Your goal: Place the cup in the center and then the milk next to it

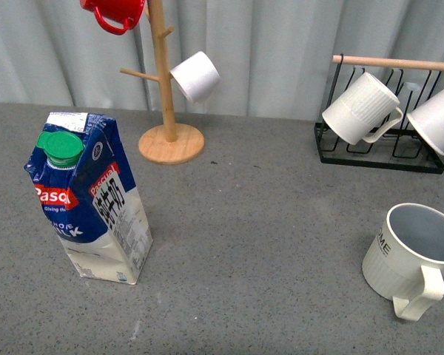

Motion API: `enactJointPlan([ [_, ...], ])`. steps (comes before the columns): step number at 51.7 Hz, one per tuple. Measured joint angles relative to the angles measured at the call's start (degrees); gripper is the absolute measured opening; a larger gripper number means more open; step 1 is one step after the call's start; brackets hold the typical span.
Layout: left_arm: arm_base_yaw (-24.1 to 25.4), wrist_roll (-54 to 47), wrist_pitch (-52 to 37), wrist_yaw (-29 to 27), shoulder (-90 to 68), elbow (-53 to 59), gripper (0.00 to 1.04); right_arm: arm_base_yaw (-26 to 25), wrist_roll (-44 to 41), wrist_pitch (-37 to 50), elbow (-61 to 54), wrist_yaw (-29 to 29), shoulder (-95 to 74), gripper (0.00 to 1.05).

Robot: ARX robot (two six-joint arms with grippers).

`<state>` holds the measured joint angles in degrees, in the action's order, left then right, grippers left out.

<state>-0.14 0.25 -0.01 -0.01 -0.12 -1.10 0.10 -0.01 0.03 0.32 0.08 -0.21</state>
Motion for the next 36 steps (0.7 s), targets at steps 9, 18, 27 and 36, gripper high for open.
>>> enactJointPlan([
  [9,0.0,0.0,0.0,0.0,0.0,0.0,0.98,0.0,0.0,0.0,0.0,0.0,0.0,0.95],
  [18,0.0,0.0,0.0,0.0,0.0,0.0,0.98,0.0,0.0,0.0,0.0,0.0,0.0,0.95],
  [27,0.0,0.0,0.0,0.0,0.0,0.0,0.98,0.0,0.0,0.0,0.0,0.0,0.0,0.95],
  [36,0.0,0.0,0.0,0.0,0.0,0.0,0.98,0.0,0.0,0.0,0.0,0.0,0.0,0.95],
])
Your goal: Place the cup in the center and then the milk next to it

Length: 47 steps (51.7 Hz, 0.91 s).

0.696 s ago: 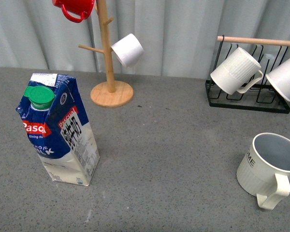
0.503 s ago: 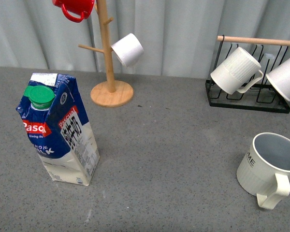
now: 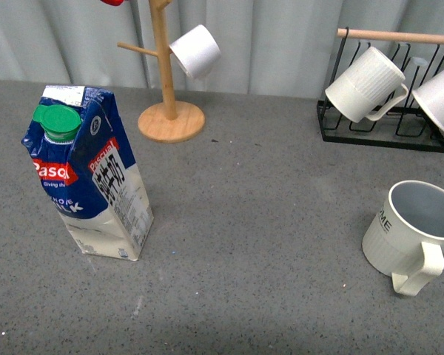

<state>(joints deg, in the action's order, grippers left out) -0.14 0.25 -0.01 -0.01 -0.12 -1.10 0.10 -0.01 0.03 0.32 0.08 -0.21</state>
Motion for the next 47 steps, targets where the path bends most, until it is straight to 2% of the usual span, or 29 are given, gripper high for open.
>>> enactJointPlan([
  [10,0.0,0.0,0.0,0.0,0.0,0.0,0.98,0.0,0.0,0.0,0.0,-0.1,0.0,0.95],
  [11,0.0,0.0,0.0,0.0,0.0,0.0,0.98,1.0,-1.4,0.7,0.0,-3.8,-0.7,0.95],
  [13,0.0,0.0,0.0,0.0,0.0,0.0,0.98,4.1,-7.0,3.9,0.2,-15.3,-4.6,0.95],
  [16,0.0,0.0,0.0,0.0,0.0,0.0,0.98,4.2,-10.4,7.1,0.2,-18.6,-9.6,0.95],
  [21,0.0,0.0,0.0,0.0,0.0,0.0,0.98,0.7,-10.6,15.8,2.8,-13.2,-28.9,0.95],
  [29,0.0,0.0,0.0,0.0,0.0,0.0,0.98,-0.8,-7.1,22.2,7.8,-8.8,-48.7,0.95],
  [40,0.0,0.0,0.0,0.0,0.0,0.0,0.98,-2.3,-3.3,20.7,18.4,-4.3,-70.0,0.95],
  [47,0.0,0.0,0.0,0.0,0.0,0.0,0.98,-3.5,-0.2,14.9,28.2,-1.2,-82.9,0.95],
])
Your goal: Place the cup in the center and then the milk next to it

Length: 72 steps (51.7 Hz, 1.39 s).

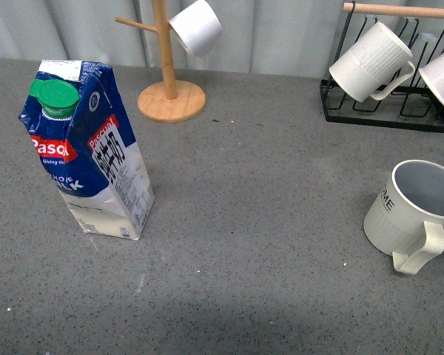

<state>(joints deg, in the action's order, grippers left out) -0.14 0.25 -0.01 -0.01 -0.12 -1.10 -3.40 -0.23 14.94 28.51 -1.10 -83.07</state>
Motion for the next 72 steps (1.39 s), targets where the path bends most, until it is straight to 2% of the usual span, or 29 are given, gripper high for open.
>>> enactJointPlan([
  [13,0.0,0.0,0.0,0.0,0.0,0.0,0.98,-0.7,5.1,-5.4,10.7,4.1,-17.3,0.95],
  [24,0.0,0.0,0.0,0.0,0.0,0.0,0.98,0.3,6.2,-6.2,13.8,4.4,-21.9,0.95],
  [31,0.0,0.0,0.0,0.0,0.0,0.0,0.98,0.5,6.6,-7.2,14.8,4.2,-22.8,0.80],
  [40,0.0,0.0,0.0,0.0,0.0,0.0,0.98,0.5,8.4,-8.0,15.1,4.6,-23.2,0.43],
  [53,0.0,0.0,0.0,0.0,0.0,0.0,0.98,1.3,9.3,-8.9,15.2,4.7,-23.2,0.08],
  [57,0.0,0.0,0.0,0.0,0.0,0.0,0.98,1.6,9.5,-9.4,15.4,4.9,-23.1,0.01],
  [66,0.0,0.0,0.0,0.0,0.0,0.0,0.98,2.5,9.8,-12.6,16.5,6.3,-22.6,0.01],
  [72,0.0,0.0,0.0,0.0,0.0,0.0,0.98,5.2,10.2,-16.1,18.8,8.7,-22.1,0.01],
])
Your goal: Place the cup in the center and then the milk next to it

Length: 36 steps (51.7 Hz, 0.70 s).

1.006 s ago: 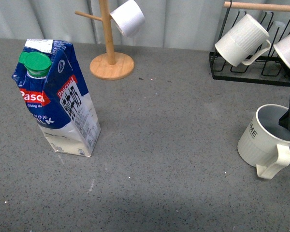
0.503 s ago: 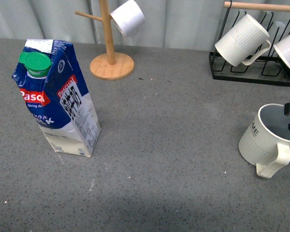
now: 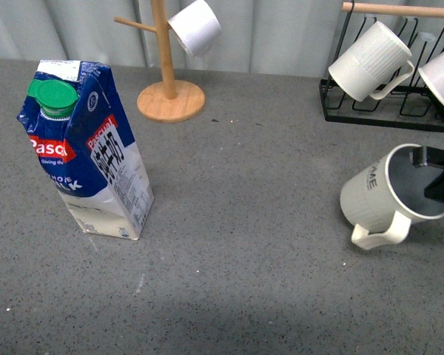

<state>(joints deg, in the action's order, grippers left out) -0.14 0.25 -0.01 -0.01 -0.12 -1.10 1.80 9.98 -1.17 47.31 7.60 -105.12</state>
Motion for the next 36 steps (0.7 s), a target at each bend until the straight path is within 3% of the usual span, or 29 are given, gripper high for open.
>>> enactJointPlan([
  [16,0.0,0.0,0.0,0.0,0.0,0.0,0.98,11.8,4.9,-10.3,14.2,1.0,-7.5,0.01],
  [36,0.0,0.0,0.0,0.0,0.0,0.0,0.98,17.7,6.6,-16.4,26.0,-0.3,-16.4,0.01],
])
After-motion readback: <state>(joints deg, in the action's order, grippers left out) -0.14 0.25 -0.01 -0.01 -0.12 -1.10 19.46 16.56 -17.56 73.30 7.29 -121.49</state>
